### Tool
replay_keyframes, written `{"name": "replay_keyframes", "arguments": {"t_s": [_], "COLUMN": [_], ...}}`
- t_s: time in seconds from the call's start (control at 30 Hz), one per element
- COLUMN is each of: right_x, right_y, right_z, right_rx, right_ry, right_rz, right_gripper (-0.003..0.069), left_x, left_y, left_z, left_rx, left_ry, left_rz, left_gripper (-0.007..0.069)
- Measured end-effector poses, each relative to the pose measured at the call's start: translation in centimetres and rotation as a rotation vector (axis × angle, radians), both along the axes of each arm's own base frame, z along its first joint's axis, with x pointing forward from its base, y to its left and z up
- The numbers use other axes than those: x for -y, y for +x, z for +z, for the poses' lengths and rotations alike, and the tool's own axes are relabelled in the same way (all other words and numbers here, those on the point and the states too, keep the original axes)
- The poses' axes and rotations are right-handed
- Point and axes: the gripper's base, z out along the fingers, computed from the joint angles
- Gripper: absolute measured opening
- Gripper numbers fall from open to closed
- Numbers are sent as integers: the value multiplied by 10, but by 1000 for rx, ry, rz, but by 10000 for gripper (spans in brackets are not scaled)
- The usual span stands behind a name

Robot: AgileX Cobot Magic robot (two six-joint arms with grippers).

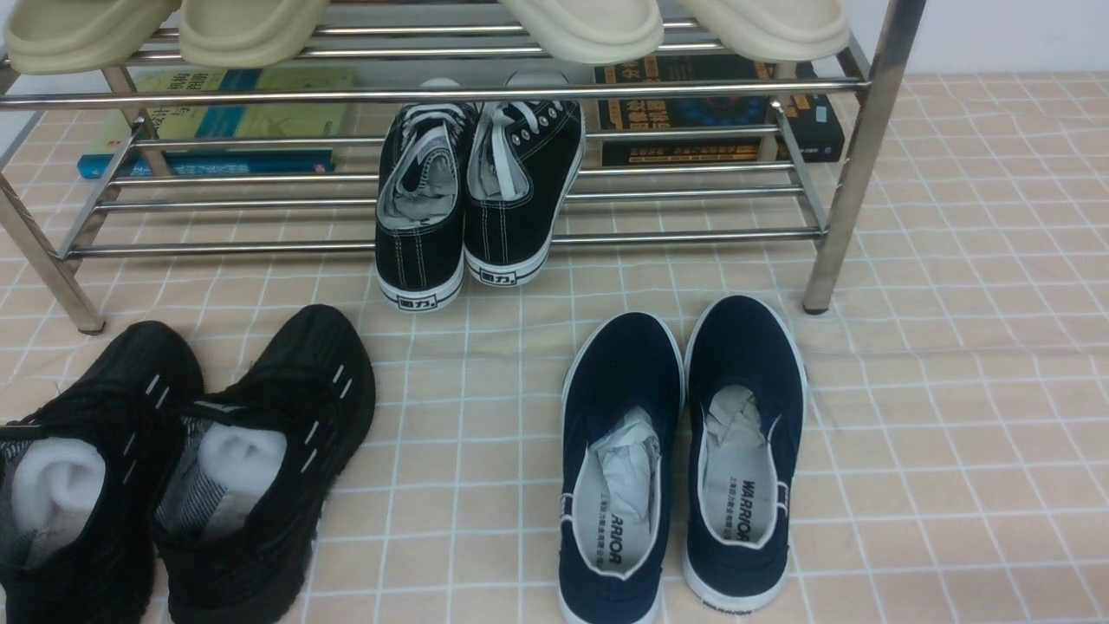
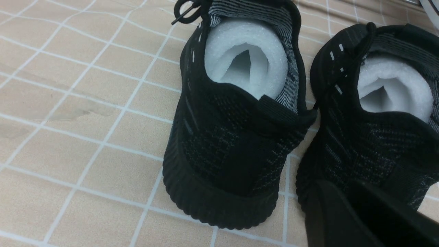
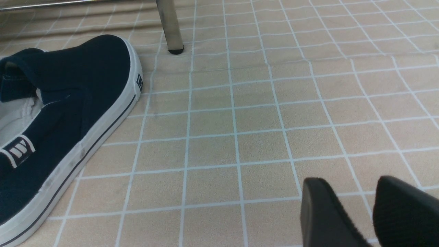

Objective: Take the shoes off the shelf from the light coffee tablecloth by hand.

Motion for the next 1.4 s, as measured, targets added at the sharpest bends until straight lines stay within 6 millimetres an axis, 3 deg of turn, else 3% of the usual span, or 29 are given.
{"name": "replay_keyframes", "arguments": {"t_s": [1.4], "right_x": [0], "right_y": [0], "right_z": [0], "right_rx": [0], "right_ry": [0], "right_rz": [0], "right_gripper": [240], "left_x": [0], "left_y": [0], "left_z": [0], "left_rx": [1], "left_ry": [0], "left_rz": [0], "left_gripper": [159]}}
